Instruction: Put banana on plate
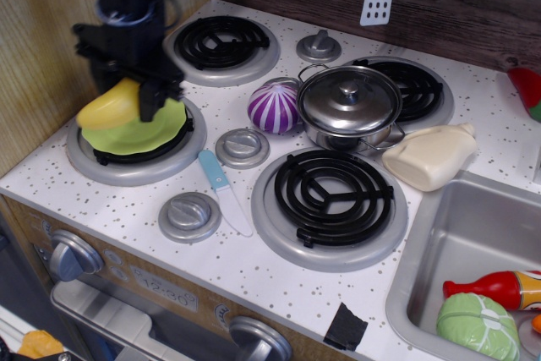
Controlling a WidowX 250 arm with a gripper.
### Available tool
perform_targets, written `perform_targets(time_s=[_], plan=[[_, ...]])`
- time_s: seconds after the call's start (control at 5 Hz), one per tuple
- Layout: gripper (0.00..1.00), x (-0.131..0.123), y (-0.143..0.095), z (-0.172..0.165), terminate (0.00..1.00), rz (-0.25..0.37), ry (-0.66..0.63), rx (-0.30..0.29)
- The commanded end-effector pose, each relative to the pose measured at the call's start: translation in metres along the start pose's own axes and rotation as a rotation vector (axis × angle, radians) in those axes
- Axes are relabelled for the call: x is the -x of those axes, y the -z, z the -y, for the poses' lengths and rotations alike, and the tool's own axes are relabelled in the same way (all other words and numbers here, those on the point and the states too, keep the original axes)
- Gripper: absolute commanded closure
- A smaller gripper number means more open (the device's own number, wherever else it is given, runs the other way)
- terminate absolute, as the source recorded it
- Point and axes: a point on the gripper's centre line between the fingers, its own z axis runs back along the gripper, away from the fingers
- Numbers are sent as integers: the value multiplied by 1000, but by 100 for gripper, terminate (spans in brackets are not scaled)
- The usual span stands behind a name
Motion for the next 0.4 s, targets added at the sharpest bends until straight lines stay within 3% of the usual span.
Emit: perform_targets(time_s=[0.0,0.2], plan=[[0,-7,0,-3,0,56,23,-4],[0,-7,0,-3,100,56,23,-4]])
